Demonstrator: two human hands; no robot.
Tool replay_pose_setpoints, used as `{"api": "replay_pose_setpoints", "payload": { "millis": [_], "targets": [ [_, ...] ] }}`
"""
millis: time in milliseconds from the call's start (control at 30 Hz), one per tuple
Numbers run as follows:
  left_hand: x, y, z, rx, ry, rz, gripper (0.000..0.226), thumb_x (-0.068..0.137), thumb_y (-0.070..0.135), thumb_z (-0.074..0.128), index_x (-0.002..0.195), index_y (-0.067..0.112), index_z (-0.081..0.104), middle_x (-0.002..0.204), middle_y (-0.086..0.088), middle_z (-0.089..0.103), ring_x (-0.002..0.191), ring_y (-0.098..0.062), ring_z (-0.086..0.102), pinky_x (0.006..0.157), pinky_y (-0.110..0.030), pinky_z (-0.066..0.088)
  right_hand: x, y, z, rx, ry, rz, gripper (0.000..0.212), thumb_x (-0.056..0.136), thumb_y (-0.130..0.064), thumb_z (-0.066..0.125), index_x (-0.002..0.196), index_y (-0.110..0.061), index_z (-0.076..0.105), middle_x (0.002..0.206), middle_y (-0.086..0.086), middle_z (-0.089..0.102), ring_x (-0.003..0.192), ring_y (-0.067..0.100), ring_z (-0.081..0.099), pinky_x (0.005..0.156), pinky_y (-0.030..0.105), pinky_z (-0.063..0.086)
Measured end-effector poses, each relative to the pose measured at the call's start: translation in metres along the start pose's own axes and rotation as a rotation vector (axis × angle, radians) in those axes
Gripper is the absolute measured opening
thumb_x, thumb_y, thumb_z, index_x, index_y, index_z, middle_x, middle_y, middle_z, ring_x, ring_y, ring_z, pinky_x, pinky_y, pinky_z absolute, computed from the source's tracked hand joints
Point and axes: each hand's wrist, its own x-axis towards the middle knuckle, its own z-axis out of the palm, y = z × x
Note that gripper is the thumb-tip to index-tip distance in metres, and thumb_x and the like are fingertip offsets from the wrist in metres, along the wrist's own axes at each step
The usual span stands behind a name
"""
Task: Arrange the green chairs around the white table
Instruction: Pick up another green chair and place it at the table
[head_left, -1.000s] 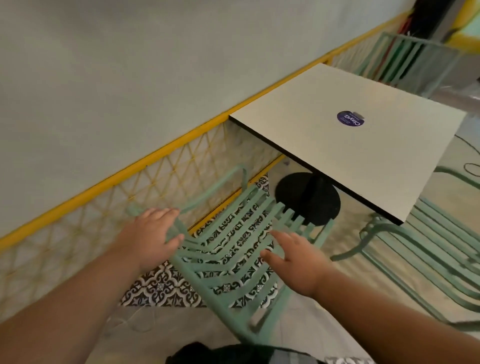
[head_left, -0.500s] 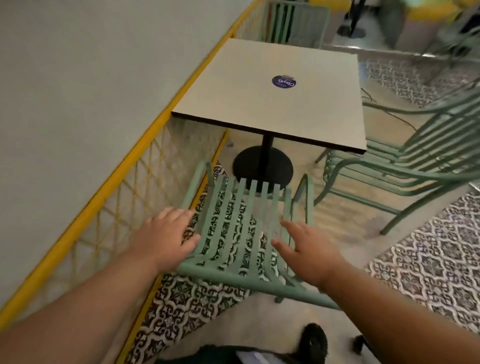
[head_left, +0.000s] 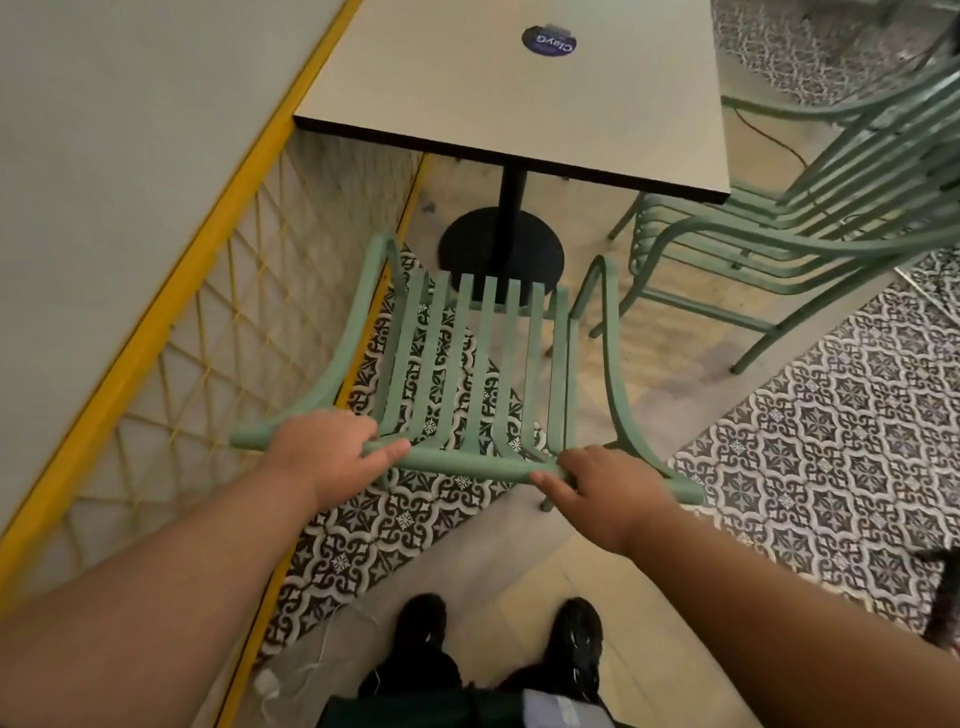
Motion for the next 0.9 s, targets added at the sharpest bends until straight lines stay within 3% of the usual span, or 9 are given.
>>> {"api": "replay_pose_setpoints", "payload": {
  "millis": [133, 267, 467, 667, 900],
  "targets": [
    [0.004, -0.006, 0.0, -0.02, 0.044, -0.01, 0.091, 0.067, 0.096, -0.003, 0.075, 0.027, 0.056, 0.074, 0.009, 0.059, 0.066, -0.009, 0.056, 0.056, -0.032, 0.043, 0.015, 0.0, -0.007, -0.132, -0.038, -0.083, 0.07, 0.092, -0.081, 0.015, 0.084, -0.026, 0.057, 0.077, -0.003, 0.059, 0.068, 0.017, 0.06, 0.059, 0.036, 0.051],
    [0.009, -0.014, 0.002, 0.043, 0.047, -0.012, 0.094, 0.067, 0.097, -0.002, 0.078, 0.028, 0.06, 0.072, 0.009, 0.06, 0.065, -0.008, 0.056, 0.052, -0.03, 0.04, 0.026, 0.001, -0.008, -0.21, -0.063, -0.176, 0.07, 0.094, -0.078, 0.016, 0.093, -0.024, 0.061, 0.081, -0.003, 0.06, 0.073, 0.019, 0.061, 0.066, 0.039, 0.055],
    [0.024, -0.028, 0.005, 0.077, 0.147, 0.043, 0.104, 0.064, 0.096, -0.02, 0.072, 0.029, 0.058, 0.068, 0.01, 0.059, 0.062, -0.005, 0.056, 0.05, -0.028, 0.04, 0.044, -0.003, -0.013, -0.183, -0.075, -0.188, 0.067, 0.097, -0.076, 0.023, 0.092, -0.023, 0.062, 0.079, -0.002, 0.062, 0.072, 0.018, 0.062, 0.067, 0.039, 0.056],
    [0.054, -0.046, -0.01, 0.052, 0.19, 0.032, 0.104, 0.063, 0.096, -0.019, 0.069, 0.027, 0.059, 0.065, 0.01, 0.059, 0.06, -0.006, 0.056, 0.053, -0.028, 0.047, 0.08, -0.009, -0.03, -0.132, -0.026, -0.193, 0.066, 0.095, -0.078, 0.026, 0.087, -0.023, 0.061, 0.076, -0.002, 0.062, 0.068, 0.016, 0.061, 0.061, 0.035, 0.055],
    [0.084, -0.062, -0.027, 0.044, 0.217, 0.034, 0.112, 0.055, 0.097, -0.028, 0.07, 0.027, 0.059, 0.064, 0.009, 0.059, 0.058, -0.005, 0.056, 0.047, -0.025, 0.035, 0.114, -0.015, -0.04, -0.077, 0.024, -0.195, 0.07, 0.09, -0.083, 0.023, 0.081, -0.024, 0.062, 0.073, -0.002, 0.063, 0.065, 0.014, 0.062, 0.058, 0.033, 0.057]
  ]
}}
